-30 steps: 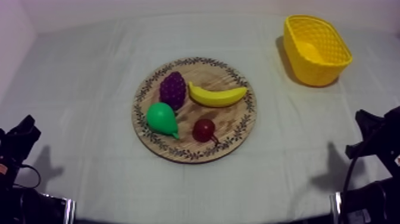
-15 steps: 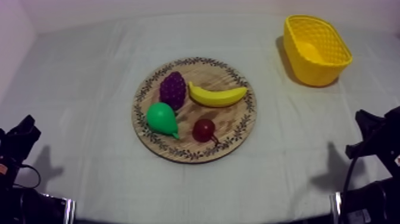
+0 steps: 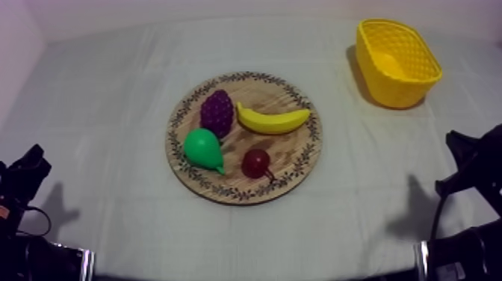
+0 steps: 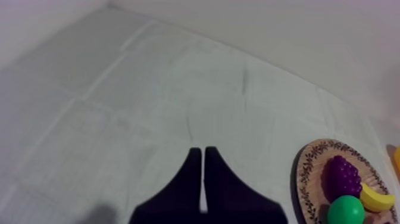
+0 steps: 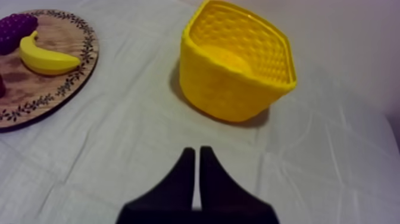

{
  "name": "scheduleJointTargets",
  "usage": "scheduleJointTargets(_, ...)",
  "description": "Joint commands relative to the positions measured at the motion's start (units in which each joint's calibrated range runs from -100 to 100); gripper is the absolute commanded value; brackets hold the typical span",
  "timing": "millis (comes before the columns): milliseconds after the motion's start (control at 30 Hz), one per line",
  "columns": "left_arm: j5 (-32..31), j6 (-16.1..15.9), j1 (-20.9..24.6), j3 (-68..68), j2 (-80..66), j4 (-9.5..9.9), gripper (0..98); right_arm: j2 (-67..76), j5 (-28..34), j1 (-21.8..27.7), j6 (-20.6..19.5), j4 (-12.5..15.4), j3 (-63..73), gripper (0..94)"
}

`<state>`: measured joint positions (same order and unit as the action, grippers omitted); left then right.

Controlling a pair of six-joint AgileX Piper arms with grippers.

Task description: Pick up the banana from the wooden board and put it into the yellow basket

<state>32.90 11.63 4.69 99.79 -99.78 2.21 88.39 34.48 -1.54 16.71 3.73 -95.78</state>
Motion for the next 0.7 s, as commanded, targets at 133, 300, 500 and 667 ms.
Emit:
scheduleJointTargets(133, 0.0, 0.0, 0.0, 0.0, 0.0, -0.03, 0.1, -10.5, 3.9, 0.1, -0.7, 0.5, 13.2, 0.5)
scheduleJointTargets(300, 0.0, 0.0, 0.0, 0.0, 0.0, -0.03, 0.1, -19.9, 6.4, -0.4, -1.7, 0.2, 24.1, 0.5)
scheduleJointTargets(500, 0.0, 0.0, 0.0, 0.0, 0.0, -0.03, 0.1, -31.6, 8.9, -1.3, -0.9, 0.7, 37.1, 0.5)
scheduleJointTargets(667, 0.0, 0.0, 0.0, 0.0, 0.0, -0.03, 0.1, -40.8, 11.8, -2.9, -0.2, 1.0, 47.4, 0.5)
